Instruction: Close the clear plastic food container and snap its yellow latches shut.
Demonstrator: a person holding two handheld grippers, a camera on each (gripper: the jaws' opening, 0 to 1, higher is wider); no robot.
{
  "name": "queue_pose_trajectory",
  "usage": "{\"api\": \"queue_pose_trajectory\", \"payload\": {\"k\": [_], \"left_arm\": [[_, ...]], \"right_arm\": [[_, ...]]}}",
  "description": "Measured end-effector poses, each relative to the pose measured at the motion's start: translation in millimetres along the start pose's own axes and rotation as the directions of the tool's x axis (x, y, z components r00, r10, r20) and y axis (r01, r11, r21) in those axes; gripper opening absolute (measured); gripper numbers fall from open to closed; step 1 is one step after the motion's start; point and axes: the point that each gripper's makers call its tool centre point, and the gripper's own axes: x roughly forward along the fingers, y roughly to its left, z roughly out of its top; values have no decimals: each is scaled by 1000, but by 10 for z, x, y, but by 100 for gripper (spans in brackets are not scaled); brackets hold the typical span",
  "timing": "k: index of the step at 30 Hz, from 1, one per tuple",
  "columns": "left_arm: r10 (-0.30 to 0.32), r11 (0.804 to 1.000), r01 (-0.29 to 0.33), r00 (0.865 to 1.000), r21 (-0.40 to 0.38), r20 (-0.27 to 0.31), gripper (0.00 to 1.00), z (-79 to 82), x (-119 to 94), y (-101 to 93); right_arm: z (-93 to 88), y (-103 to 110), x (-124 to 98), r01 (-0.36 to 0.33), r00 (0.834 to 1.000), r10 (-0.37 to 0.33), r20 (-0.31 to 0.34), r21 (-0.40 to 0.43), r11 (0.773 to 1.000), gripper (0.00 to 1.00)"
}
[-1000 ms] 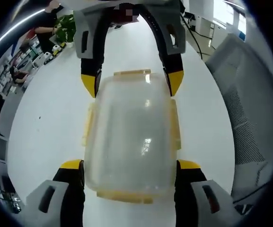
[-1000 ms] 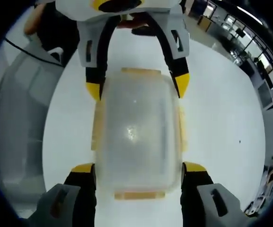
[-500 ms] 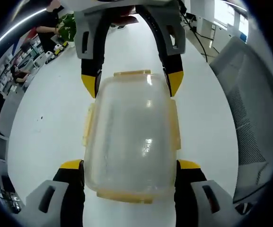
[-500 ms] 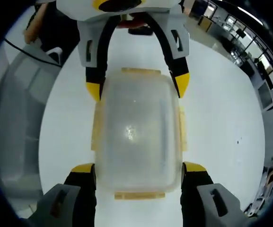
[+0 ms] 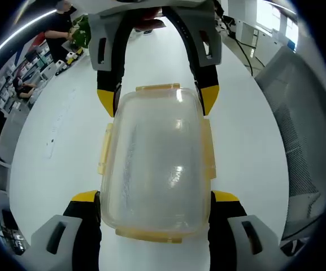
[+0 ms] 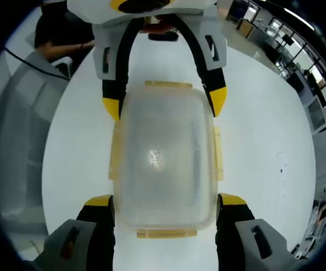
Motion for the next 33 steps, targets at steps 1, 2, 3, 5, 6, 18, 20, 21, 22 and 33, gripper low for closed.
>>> {"api": "queue_pose_trajectory", "payload": {"k": [1,2,3,5,6,18,20,21,22,33], "left_arm": [[0,1000,0,1000,0,0,78,2,0,7],[0,1000,0,1000,-1,1,78,5,1,19],[0,1000,0,1000,-1,1,78,8,1,28],[1,1000,-1,1000,-1,1,78,5,7,73],[1,1000,-1,1000,-2,1,78,4,10,91],[1,1000,-1,1000,1,-3,78,23,27,153],[1,1000,-1,1000,1,-2,78,20,29,151],[1,1000,-1,1000,1,-3,78,20,29,150],[1,1000,-1,1000,2,-4,78,20,28,149],[4,1000,-4,1000,7,-8,80,37,15,123]], "right_arm": [[-1,-10,0,0,1000,0,0,0,1000,73],[-5,-27,-3,0,1000,0,1,0,1000,73],[-7,-37,-3,0,1000,0,1,-1,1000,73],[-17,-67,-4,0,1000,0,2,-1,1000,73],[-22,-83,-5,1,1000,-1,1,-2,1000,73],[-31,-143,-7,4,1000,-4,1,0,1000,73],[-30,-137,-8,4,1000,-4,2,0,1000,73],[-30,-136,-8,4,1000,-4,2,0,1000,73],[-30,-137,-8,5,1000,-5,1,1,1000,73],[-40,-150,-50,34,999,-34,16,15,999,76]]}}
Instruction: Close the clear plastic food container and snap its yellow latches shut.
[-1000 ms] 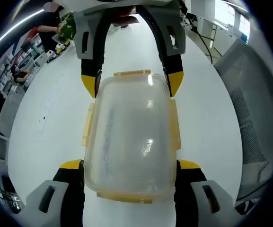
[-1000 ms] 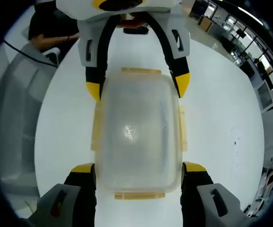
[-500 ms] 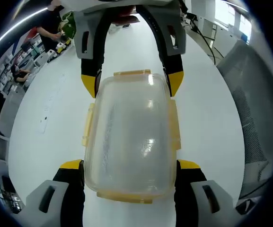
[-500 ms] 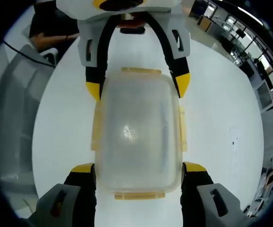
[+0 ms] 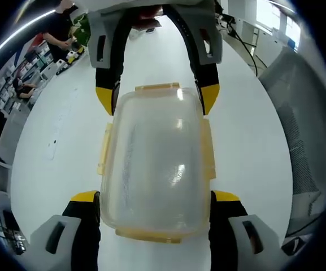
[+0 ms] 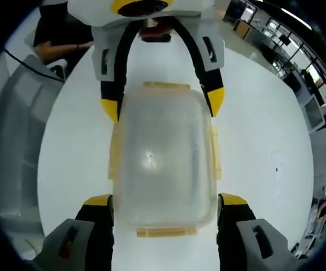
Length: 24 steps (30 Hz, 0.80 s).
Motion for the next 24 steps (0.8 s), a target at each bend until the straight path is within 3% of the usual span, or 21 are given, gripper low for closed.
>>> {"api": "queue_pose_trajectory", "payload": {"k": [4,14,24], "left_arm": [[4,1000,-4,999,-12,37,85,88,-12,3],[23,1000,-23,999,1,37,87,107,-38,-11],[74,992,-65,994,-107,83,87,41,-116,6]], "right_arm": [[33,-14,-59,17,999,-18,27,14,1000,78],[-44,37,-115,38,999,-39,25,38,999,80],[-112,99,-193,83,993,-94,73,139,987,79]]}}
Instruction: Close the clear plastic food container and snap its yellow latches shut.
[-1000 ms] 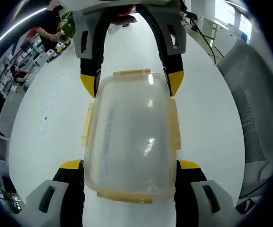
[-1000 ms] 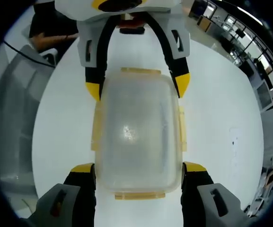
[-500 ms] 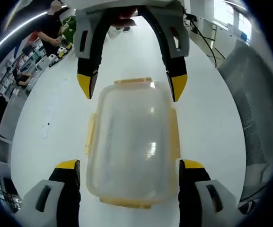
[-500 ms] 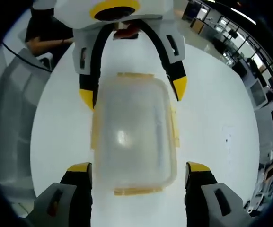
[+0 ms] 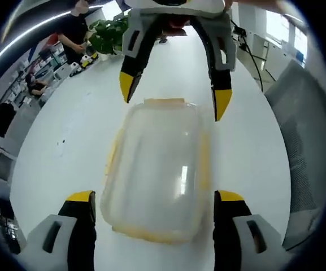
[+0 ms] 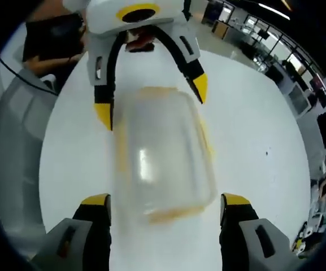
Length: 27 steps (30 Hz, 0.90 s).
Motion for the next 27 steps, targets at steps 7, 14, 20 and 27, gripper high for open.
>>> {"api": "queue_pose_trajectory", "payload": {"k": [7,14,20,27], "left_arm": [[51,996,-48,998,-70,33,87,-21,-63,21],[104,981,-91,992,-172,68,88,-76,-118,29],[159,953,-122,980,-277,116,89,-112,-163,-45],[232,925,-176,964,-337,133,90,-183,-240,-61]], "right_arm": [[-43,72,-25,21,999,-23,28,75,997,80],[-85,151,-48,41,997,-52,63,161,986,79],[-118,182,-94,90,984,-126,129,260,961,79],[-175,186,-139,160,960,-224,166,331,930,78]]}}
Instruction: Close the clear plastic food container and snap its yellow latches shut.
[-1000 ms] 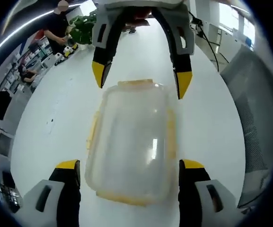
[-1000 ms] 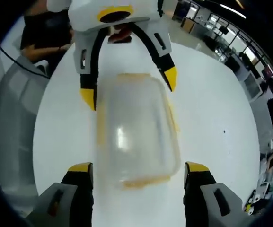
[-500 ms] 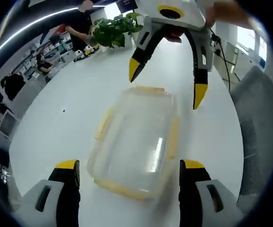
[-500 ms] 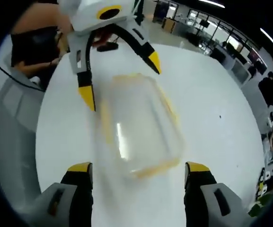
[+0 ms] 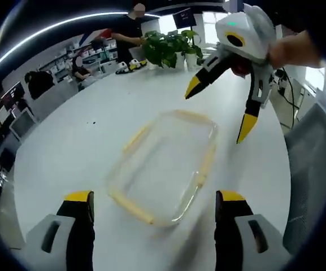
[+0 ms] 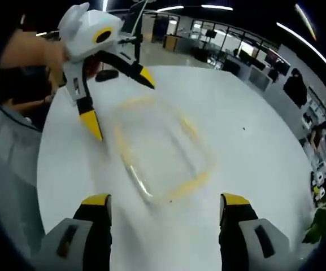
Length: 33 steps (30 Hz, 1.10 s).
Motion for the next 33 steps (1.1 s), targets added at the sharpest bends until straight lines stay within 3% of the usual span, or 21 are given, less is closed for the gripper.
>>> {"api": "queue_pose_trajectory", "payload": {"k": [12,23,33], "left_arm": [[66,993,-59,995,-100,69,92,-41,-161,-29],[117,984,-102,988,-144,103,96,-117,-293,-101],[149,978,-118,973,-171,175,96,-85,-428,-126]], "right_arm": [[2,-1,-177,90,988,-99,121,80,993,78],[-148,74,-314,130,978,-149,145,129,983,78],[-280,164,-458,159,967,-188,174,168,973,78]]}}
